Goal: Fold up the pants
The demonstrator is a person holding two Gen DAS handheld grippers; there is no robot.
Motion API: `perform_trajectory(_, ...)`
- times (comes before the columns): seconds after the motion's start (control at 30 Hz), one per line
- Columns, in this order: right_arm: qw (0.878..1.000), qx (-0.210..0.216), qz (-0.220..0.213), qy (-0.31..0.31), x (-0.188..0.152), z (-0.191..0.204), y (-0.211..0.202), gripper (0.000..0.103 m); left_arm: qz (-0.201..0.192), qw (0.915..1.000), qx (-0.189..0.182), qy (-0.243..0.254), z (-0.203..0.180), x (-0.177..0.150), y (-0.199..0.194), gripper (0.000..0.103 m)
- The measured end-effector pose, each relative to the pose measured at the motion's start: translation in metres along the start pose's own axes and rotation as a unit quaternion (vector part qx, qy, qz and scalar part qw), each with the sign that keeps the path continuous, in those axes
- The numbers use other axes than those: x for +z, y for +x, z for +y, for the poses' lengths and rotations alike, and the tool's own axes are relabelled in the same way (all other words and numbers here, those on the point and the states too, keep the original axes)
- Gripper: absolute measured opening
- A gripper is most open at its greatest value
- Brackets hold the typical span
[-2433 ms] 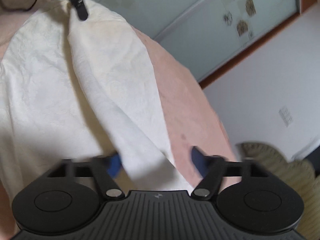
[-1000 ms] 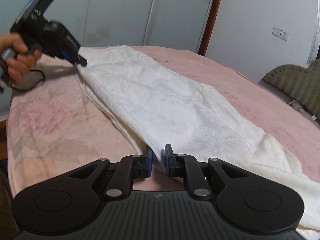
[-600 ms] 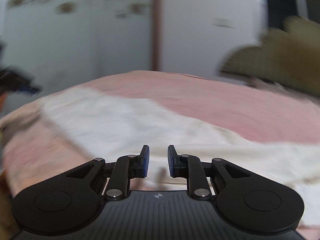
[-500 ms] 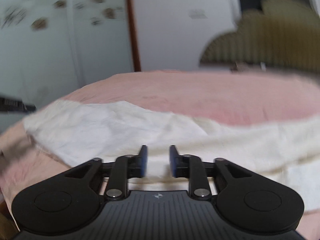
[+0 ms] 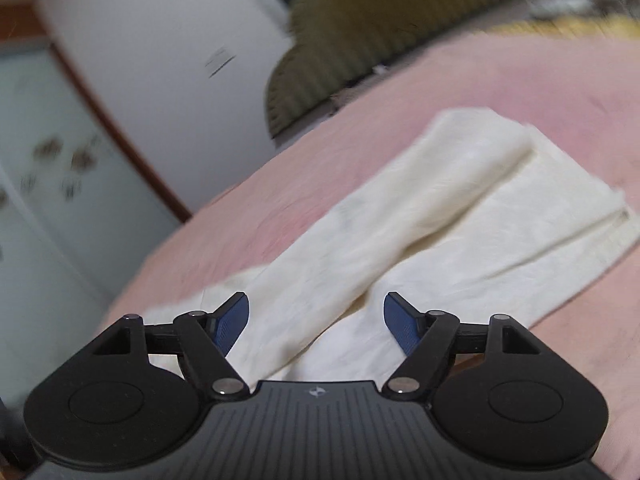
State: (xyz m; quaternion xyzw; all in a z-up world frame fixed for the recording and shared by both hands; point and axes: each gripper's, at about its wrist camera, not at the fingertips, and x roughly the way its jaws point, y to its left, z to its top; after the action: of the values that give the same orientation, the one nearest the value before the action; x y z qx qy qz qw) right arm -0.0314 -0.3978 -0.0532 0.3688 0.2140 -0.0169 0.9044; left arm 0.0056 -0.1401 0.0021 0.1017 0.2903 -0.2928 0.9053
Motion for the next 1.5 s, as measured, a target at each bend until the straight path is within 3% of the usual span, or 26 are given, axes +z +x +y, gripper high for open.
perform_trajectory(0.13, 0.998, 0.022, 0.005, 0.063, 0.017, -0.021, 0.021, 0.08, 0.004, 0.9997, -0.005, 0.024, -0.012, 0.0, 0.02, 0.043)
perform_trajectory(0.3, 0.992, 0.011, 0.006, 0.127, 0.043, -0.028, 0.038, 0.082, 0.014, 0.9983, 0.001, 0.057, -0.026, 0.004, 0.043, 0.042)
perform_trajectory(0.63, 0.996, 0.014, 0.031, 0.085, 0.076, 0.009, 0.079, 0.088, -0.007, 0.9942, 0.021, 0.106, -0.042, -0.002, 0.039, 0.042)
perform_trajectory(0.8, 0.992, 0.03, 0.021, 0.119, 0.083, -0.004, 0.08, 0.089, -0.015, 0.9942, 0.014, 0.106, -0.042, -0.004, 0.037, 0.042)
perform_trajectory(1.0, 0.993, 0.03, 0.032, 0.111, 0.081, -0.009, 0.084, 0.094, -0.028, 0.9958, -0.003, 0.087, -0.04, 0.0, 0.031, 0.043)
perform_trajectory(1.17, 0.99, 0.059, 0.003, 0.127, 0.082, -0.017, 0.071, 0.094, -0.029, 0.995, -0.031, 0.09, -0.043, 0.003, 0.032, 0.048)
perform_trajectory(1.37, 0.99, 0.069, -0.009, 0.125, 0.093, -0.023, 0.063, 0.097, -0.002, 0.9924, -0.014, 0.122, -0.06, 0.002, 0.058, 0.049)
perform_trajectory(1.5, 0.99, 0.071, -0.006, 0.123, 0.098, -0.029, 0.065, 0.097, -0.011, 0.9901, 0.002, 0.14, -0.067, 0.0, 0.065, 0.049)
